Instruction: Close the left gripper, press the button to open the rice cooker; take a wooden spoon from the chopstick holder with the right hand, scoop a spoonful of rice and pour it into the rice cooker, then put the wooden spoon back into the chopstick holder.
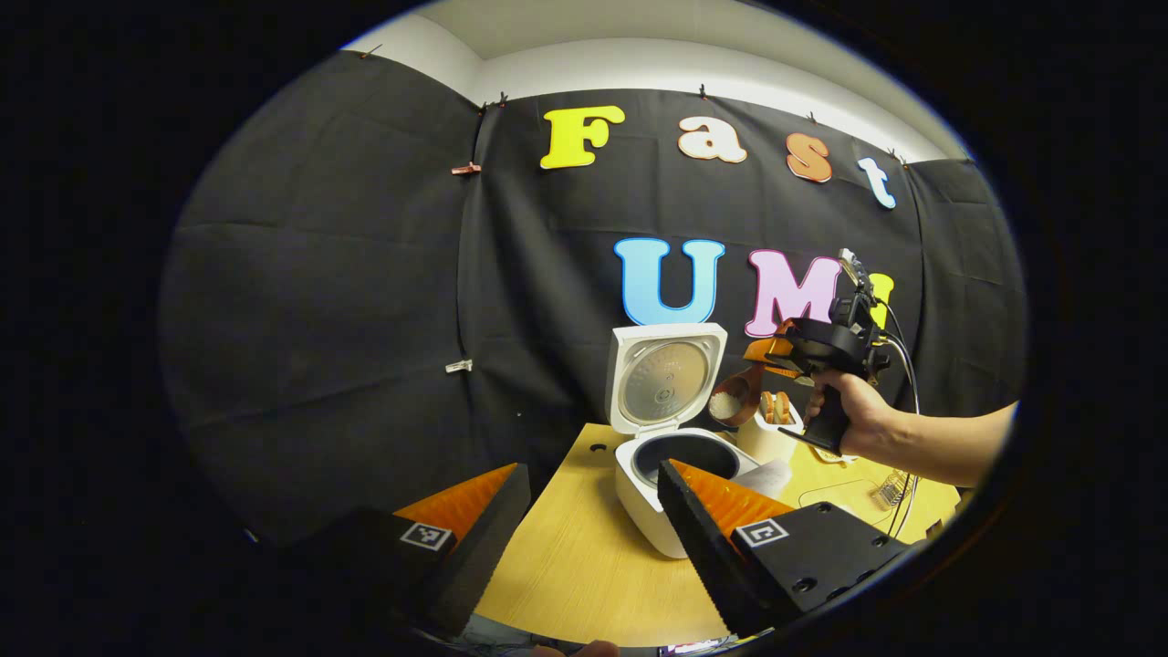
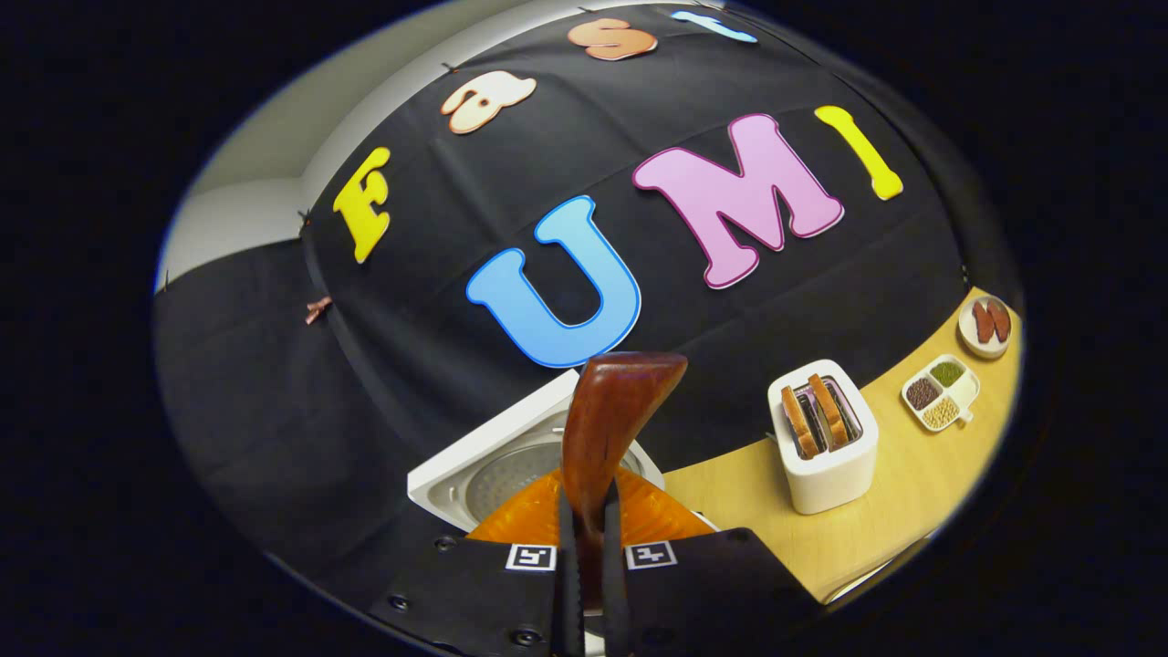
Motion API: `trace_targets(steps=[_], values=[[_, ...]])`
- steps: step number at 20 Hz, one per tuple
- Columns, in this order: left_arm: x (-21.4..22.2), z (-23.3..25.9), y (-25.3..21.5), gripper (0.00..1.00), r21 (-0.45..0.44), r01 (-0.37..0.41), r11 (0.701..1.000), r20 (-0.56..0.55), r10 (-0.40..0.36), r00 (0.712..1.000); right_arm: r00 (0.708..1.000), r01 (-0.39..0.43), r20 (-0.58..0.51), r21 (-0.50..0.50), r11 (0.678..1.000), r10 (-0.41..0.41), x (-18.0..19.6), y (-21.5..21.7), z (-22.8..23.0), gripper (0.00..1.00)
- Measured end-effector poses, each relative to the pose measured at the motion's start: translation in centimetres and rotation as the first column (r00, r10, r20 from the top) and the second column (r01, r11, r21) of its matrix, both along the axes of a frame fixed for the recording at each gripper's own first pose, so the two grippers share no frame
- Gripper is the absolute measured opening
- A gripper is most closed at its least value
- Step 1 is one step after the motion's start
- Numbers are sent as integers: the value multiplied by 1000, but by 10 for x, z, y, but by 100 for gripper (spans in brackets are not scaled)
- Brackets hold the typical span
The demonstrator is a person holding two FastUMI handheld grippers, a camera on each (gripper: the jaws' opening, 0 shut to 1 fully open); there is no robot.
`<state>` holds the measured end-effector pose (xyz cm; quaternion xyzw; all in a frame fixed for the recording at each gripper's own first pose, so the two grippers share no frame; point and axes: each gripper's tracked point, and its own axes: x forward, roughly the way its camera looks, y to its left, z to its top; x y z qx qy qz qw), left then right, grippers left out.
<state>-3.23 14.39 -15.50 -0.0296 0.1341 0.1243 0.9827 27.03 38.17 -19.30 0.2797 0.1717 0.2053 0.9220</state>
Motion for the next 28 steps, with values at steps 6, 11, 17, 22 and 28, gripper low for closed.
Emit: trace_targets(steps=[6,11,17,22,28], values=[[-8,-14,14,97,-27,-49,998,-22,48,999,992,-58,99,-203,978,80,4,28,-19,13],[-14,-18,20,98,-36,-64,997,-25,63,998,977,-76,166,-322,944,135,4,35,-21,13],[-16,-17,22,98,-14,-67,998,-19,67,998,944,-88,254,-420,903,210,0,43,-4,13],[-17,-18,17,98,-12,-55,998,-14,54,998,891,-84,340,-528,845,301,-7,53,14,13],[-19,-20,17,98,-17,-59,998,-10,59,998,809,-75,411,-637,767,420,-22,72,28,12]])
